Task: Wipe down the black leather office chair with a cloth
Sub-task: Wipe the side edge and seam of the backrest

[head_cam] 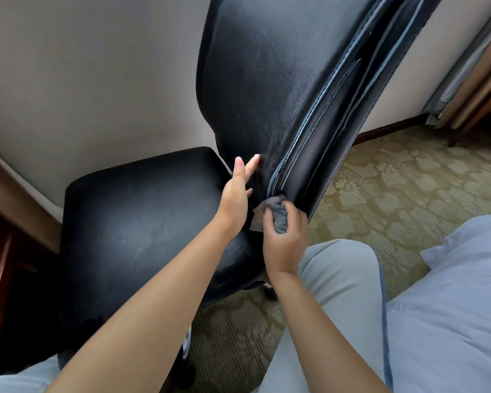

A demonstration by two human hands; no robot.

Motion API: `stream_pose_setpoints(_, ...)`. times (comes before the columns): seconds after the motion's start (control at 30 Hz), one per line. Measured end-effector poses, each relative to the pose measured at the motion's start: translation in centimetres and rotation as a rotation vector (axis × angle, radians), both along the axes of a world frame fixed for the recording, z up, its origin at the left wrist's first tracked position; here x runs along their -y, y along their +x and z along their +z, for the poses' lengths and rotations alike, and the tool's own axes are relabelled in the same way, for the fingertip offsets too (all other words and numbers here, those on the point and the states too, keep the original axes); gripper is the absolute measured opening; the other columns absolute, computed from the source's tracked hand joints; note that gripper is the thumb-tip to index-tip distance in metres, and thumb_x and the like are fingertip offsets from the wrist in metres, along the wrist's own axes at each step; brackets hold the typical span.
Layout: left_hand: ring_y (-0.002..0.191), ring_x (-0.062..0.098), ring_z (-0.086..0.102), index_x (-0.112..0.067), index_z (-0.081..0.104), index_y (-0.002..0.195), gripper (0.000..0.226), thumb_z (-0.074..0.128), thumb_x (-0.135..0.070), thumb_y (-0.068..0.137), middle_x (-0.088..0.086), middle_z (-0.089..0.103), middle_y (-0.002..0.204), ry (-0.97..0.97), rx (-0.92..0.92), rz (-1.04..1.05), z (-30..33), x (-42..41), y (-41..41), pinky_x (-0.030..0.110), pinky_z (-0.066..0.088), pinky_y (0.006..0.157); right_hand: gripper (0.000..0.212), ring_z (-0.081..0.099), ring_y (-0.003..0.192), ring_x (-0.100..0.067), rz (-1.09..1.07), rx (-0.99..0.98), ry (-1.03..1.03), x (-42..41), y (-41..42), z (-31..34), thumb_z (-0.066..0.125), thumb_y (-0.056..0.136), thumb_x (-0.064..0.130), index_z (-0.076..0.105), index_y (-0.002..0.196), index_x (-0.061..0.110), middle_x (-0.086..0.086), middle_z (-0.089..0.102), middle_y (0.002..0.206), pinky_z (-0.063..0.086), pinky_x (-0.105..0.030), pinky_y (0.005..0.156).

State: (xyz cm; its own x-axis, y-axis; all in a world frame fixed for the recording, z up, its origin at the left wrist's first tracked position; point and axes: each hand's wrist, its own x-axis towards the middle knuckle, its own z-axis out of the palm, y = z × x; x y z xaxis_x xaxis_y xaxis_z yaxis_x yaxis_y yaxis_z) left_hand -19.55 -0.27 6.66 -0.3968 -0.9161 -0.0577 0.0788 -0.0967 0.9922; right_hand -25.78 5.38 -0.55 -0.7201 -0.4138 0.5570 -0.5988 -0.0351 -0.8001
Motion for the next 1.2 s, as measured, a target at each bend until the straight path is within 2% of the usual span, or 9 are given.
stream_pose_setpoints(0.13,0.139,0.001,0.026,-0.022,0.038,0.144,0.058,0.004,-0.044,0.102,-0.011,0.036,0.15,-0.008,0.022,-0.04,-0.2,0.3,0.2,0.033,0.016,0.118,0.021,0.059,0.091,-0.026,-0.032,0.252,0.223,-0.3,-0.3,-3.2,0.069,0.08,0.013,0.068,0.1,0.006,-0.012,0.062,0.096,0.033,-0.016,0.071)
stream_pose_setpoints(0.27,0.141,0.001,0.022,-0.02,0.036,0.145,0.059,0.004,-0.044,0.102,-0.01,0.034,0.151,-0.028,0.037,-0.066,-0.2,0.7,0.4,0.031,0.012,0.12,0.01,0.057,0.087,-0.027,-0.016,0.457,0.44,-0.9,-1.9,-4.5,0.061,0.085,0.018,0.068,0.092,0.014,-0.004,0.057,0.086,0.032,-0.026,0.066)
stream_pose_setpoints(0.37,0.14,0.001,0.025,-0.018,0.038,0.144,0.058,0.006,-0.043,0.103,-0.008,0.036,0.151,-0.036,0.041,-0.061,-0.3,0.7,0.4,0.032,0.012,0.12,0.022,0.057,0.094,-0.023,0.015,0.421,0.353,-0.7,-0.6,-3.7,0.065,0.085,0.018,0.067,0.105,0.009,-0.008,0.064,0.1,0.038,-0.022,0.079)
stream_pose_setpoints(0.5,0.141,0.003,0.023,-0.019,0.039,0.144,0.057,0.007,-0.043,0.103,-0.008,0.036,0.15,-0.046,0.052,-0.059,-0.4,0.8,0.4,0.036,0.01,0.121,0.024,0.052,0.091,-0.005,0.035,0.355,0.163,-0.6,1.0,-1.9,0.07,0.082,0.013,0.068,0.106,0.006,-0.003,0.065,0.102,0.032,0.002,0.076)
stream_pose_setpoints(0.73,0.139,0.001,0.026,-0.021,0.04,0.143,0.054,0.011,-0.044,0.103,-0.01,0.039,0.148,-0.031,0.046,-0.051,-0.6,0.8,0.3,0.037,0.01,0.121,0.022,0.052,0.089,-0.002,0.015,0.153,0.059,0.0,0.4,-1.3,0.071,0.078,0.008,0.067,0.099,0.005,-0.001,0.064,0.096,0.035,-0.002,0.079)
stream_pose_setpoints(0.87,0.135,-0.003,0.027,-0.022,0.038,0.144,0.054,0.012,-0.045,0.103,-0.011,0.037,0.149,-0.021,0.04,-0.06,-0.4,0.6,-0.1,0.028,0.012,0.119,0.022,0.057,0.098,-0.027,-0.102,0.469,0.314,-0.1,-0.7,-3.1,0.064,0.081,0.014,0.064,0.103,0.009,-0.009,0.065,0.1,0.034,-0.023,0.073)
stream_pose_setpoints(1.0,0.128,-0.008,0.027,-0.02,0.035,0.145,0.053,0.012,-0.042,0.103,-0.011,0.035,0.149,-0.01,0.004,-0.06,-0.6,0.3,-0.5,0.016,0.015,0.109,0.014,0.058,0.086,-0.025,-0.153,0.718,0.431,-0.1,-1.3,-3.4,0.06,0.086,0.021,0.062,0.098,0.013,-0.004,0.062,0.088,0.035,-0.025,0.069)
stream_pose_setpoints(1.1,0.131,-0.006,0.027,-0.02,0.035,0.145,0.052,0.012,-0.04,0.104,-0.011,0.035,0.15,-0.008,-0.002,-0.059,-0.8,0.4,-0.6,0.015,0.015,0.107,0.008,0.062,0.075,-0.023,-0.136,1.064,0.202,0.8,-1.0,-2.3,0.063,0.087,0.015,0.064,0.093,0.011,-0.005,0.063,0.083,0.05,-0.024,0.066)
stream_pose_setpoints(1.2,0.138,-0.001,0.023,-0.021,0.035,0.145,0.052,0.012,-0.041,0.103,-0.011,0.033,0.151,-0.016,0.001,-0.058,-0.8,0.5,-0.5,0.019,0.013,0.111,0.004,0.055,0.051,-0.018,-0.085,1.407,0.011,1.3,-1.3,-2.2,0.061,0.089,0.009,0.061,0.086,0.006,-0.007,0.059,0.064,0.044,-0.013,0.042)
